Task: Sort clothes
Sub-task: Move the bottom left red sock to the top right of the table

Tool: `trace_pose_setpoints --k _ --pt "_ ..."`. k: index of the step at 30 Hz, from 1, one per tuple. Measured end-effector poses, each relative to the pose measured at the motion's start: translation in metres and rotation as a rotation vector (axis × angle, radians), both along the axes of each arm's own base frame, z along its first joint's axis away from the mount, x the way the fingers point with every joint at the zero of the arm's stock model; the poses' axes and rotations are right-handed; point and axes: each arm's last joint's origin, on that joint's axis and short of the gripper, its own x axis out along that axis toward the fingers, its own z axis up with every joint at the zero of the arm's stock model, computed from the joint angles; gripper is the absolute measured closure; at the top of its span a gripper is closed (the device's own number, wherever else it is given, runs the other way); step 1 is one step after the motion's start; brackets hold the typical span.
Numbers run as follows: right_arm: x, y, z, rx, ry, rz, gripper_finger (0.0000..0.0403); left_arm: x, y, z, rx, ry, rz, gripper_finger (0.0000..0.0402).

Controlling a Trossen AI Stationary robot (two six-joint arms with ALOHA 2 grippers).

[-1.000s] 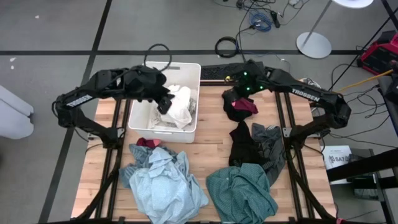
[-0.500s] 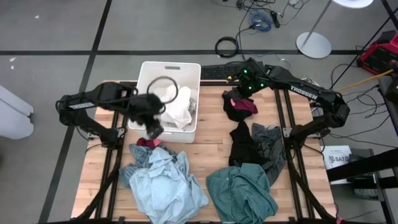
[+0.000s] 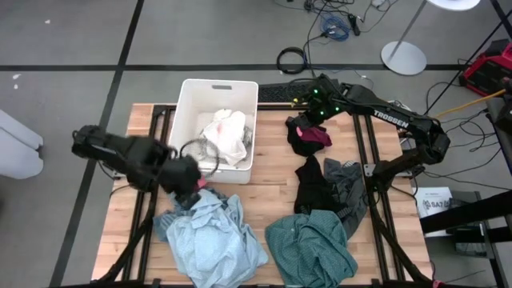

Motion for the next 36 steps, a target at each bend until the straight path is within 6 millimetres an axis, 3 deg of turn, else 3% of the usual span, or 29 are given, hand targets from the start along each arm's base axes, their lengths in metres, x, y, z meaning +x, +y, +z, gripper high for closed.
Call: trace_pose_setpoints --k 2,5,8,14,18,28,36 --pt "0.0 0.0 0.0 -0.003 0.007 0.014 0.0403 -0.011 -0.011 -0.02 0.046 0.028 0.056 0.024" --pt "-0.002 0.002 -0.002 -0.004 0.03 0.044 0.0403 -0.015 -0.036 -0.039 0.152 -0.162 0.125 0.024" --pt "-0.003 0.002 -0.002 -0.006 0.042 0.056 0.0403 -0.019 -0.047 -0.065 0.275 -0.259 0.315 0.024" --pt "-0.001 0.001 -0.001 -0.023 0.02 0.054 0.0403 -0.018 -0.054 -0.13 0.419 -0.1 0.484 0.024" --pt "0.0 0.0 0.0 -0.025 0.012 0.05 0.0403 -0.011 -0.057 -0.158 0.539 -0.064 0.49 0.024" --pt "0.0 0.0 -0.001 -0.011 0.009 0.031 0.0403 0.004 -0.066 -0.193 0.72 -0.013 0.455 0.024" --pt "0.001 -0.001 0.0 -0.022 -0.005 0.031 0.0403 0.009 -0.059 -0.194 0.751 -0.015 0.481 0.024"
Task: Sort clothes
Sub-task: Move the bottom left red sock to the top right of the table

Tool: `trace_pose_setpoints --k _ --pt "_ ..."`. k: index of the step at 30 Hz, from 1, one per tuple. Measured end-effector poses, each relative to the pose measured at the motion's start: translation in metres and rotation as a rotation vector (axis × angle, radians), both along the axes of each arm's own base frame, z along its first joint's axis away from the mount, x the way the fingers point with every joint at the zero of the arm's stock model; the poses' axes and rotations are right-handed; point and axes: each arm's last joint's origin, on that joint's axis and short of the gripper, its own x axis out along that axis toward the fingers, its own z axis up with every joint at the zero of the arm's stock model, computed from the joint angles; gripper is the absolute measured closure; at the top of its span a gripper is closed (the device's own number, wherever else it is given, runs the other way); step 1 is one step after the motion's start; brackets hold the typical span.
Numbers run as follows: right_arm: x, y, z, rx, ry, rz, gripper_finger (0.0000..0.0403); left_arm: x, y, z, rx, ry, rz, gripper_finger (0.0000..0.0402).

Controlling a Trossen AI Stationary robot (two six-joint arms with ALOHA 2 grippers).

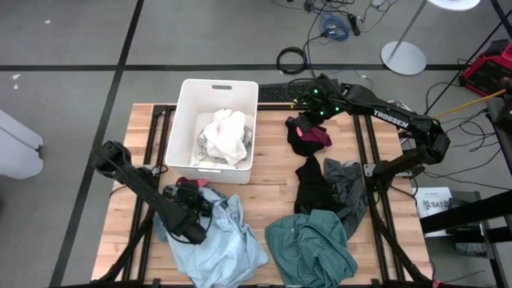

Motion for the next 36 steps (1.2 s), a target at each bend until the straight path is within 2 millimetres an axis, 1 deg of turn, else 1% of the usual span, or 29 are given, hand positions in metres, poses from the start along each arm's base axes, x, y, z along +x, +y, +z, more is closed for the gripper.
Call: trace_pose_setpoints --k 5,9,12,16,18,22,27,30,33,36 --pt "0.0 0.0 0.0 -0.001 -0.002 0.0 0.0403 0.0 0.012 0.001 0.051 0.074 0.041 0.024" --pt "0.001 -0.001 0.001 0.002 -0.012 -0.013 0.0403 0.002 0.02 -0.007 0.059 0.088 0.07 0.024" --pt "0.001 -0.001 0.001 0.004 -0.013 -0.016 0.0403 0.006 0.018 -0.017 -0.003 0.024 0.086 0.024" --pt "0.001 -0.001 0.001 0.007 -0.014 -0.022 0.0403 0.009 0.016 -0.039 -0.105 -0.095 0.091 0.0239" --pt "0.001 -0.001 0.001 0.008 -0.014 -0.022 0.0403 0.007 0.017 -0.046 -0.138 -0.11 0.12 0.0239" --pt "0.001 0.0 0.001 0.017 -0.02 -0.015 0.0403 0.004 0.021 -0.047 -0.132 -0.072 0.128 0.0239" --pt "0.001 0.0 0.001 0.026 -0.026 -0.007 0.0403 0.003 0.025 -0.047 -0.09 -0.002 0.048 0.0239" --pt "0.001 0.0 0.001 0.026 -0.026 -0.008 0.0403 0.002 0.026 -0.048 -0.086 0.004 0.047 0.0238" --pt "0.001 0.0 0.001 0.028 -0.026 -0.009 0.0403 0.002 0.026 -0.048 -0.085 0.009 0.04 0.0224" --pt "0.001 0.0 0.001 0.03 -0.027 -0.013 0.0403 0.002 0.026 -0.048 -0.08 0.017 0.024 0.0199"
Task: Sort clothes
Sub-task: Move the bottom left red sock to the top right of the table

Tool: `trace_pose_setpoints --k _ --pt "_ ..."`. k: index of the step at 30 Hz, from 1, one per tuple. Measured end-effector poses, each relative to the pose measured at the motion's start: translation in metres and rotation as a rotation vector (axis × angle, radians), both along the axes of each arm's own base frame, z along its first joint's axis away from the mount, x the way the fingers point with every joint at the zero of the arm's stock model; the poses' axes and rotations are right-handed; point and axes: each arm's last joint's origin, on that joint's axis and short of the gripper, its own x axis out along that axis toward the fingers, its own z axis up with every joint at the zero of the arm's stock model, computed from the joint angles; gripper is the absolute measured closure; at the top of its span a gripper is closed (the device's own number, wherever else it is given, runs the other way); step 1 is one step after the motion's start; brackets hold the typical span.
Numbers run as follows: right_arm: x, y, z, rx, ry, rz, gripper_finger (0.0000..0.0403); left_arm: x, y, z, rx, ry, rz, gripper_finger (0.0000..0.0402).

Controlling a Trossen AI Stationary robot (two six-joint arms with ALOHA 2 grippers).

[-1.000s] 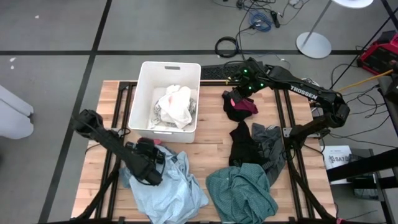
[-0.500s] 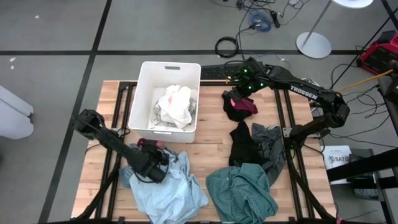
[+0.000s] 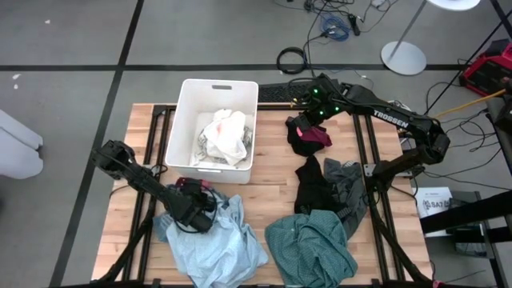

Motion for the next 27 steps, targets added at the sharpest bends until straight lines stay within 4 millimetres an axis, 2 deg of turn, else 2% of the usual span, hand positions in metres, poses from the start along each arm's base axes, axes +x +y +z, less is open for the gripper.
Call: trace_pose_setpoints --k 7,16,18,20,22,25,27 --pt "0.0 0.0 0.0 0.006 -0.001 -0.008 0.0403 -0.002 0.002 0.0 0.112 -0.051 -0.051 0.0146" --pt "0.0 0.001 0.0 0.013 0.001 -0.012 0.0403 -0.012 0.009 -0.024 0.034 -0.043 -0.054 0.0147" --pt "0.0 0.001 -0.001 0.017 0.006 -0.012 0.0403 -0.01 0.008 -0.023 0.03 -0.045 -0.056 0.0165" --pt "0.0 0.001 -0.001 0.019 0.009 -0.011 0.0403 -0.006 0.006 -0.018 0.021 -0.052 -0.056 0.0203" --pt "-0.001 0.002 -0.001 0.018 0.012 -0.009 0.0403 -0.001 0.001 -0.01 0.004 -0.067 -0.065 0.0257" --pt "-0.001 0.001 -0.001 0.016 0.012 -0.007 0.0403 0.002 -0.005 0.009 0.009 -0.089 -0.083 0.0358" --pt "-0.001 0.002 -0.001 0.016 0.013 -0.005 0.0403 -0.002 -0.007 0.021 0.044 -0.093 -0.105 0.0387"
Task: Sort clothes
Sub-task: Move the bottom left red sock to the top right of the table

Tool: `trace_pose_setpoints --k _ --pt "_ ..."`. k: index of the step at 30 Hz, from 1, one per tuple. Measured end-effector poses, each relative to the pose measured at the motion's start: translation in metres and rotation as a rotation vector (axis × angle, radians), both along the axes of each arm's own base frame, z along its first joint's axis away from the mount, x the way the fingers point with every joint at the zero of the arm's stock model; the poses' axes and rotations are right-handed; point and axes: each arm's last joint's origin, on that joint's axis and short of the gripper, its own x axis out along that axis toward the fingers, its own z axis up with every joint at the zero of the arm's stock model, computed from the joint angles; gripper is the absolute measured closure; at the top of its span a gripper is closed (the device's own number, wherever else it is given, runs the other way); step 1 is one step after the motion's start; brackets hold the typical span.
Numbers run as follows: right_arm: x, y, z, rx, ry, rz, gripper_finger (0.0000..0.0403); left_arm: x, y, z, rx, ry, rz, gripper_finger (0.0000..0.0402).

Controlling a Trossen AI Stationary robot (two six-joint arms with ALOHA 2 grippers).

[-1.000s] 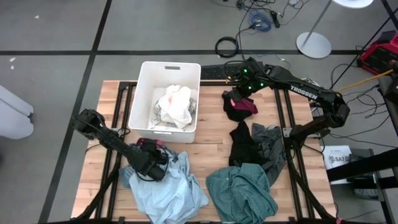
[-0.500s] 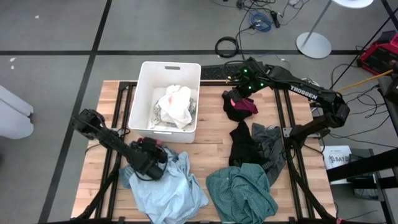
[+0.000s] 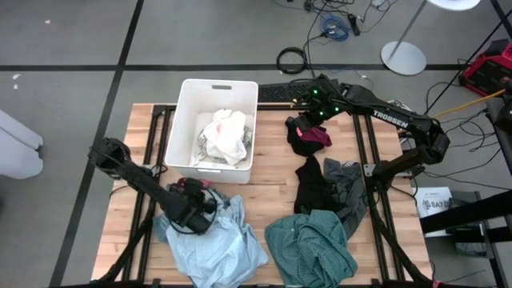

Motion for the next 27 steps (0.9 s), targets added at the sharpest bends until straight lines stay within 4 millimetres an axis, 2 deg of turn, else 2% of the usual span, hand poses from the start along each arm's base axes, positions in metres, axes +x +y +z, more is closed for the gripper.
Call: trace_pose_setpoints --k 6,13,15,19,24,27 --pt "-0.001 0.0 0.0 -0.005 0.009 0.015 0.0403 -0.014 -0.002 0.053 0.022 -0.063 -0.086 0.0396" --pt "-0.001 0.001 -0.001 -0.008 0.012 0.022 0.0403 -0.038 -0.001 0.13 -0.112 -0.344 -0.292 0.0399" --pt "-0.001 0.001 0.0 -0.012 0.013 0.027 0.0403 -0.047 0.002 0.147 -0.19 -0.429 -0.342 0.0399" --pt "-0.001 0.001 0.0 -0.019 0.014 0.037 0.0403 -0.064 0.011 0.156 -0.425 -0.461 -0.304 0.04" --pt "-0.001 0.001 -0.001 -0.021 0.017 0.043 0.0403 -0.068 0.002 0.145 -0.731 -0.254 -0.291 0.04" --pt "-0.001 0.001 -0.001 -0.026 0.018 0.05 0.0403 -0.066 -0.006 0.14 -0.835 -0.158 -0.259 0.0401"
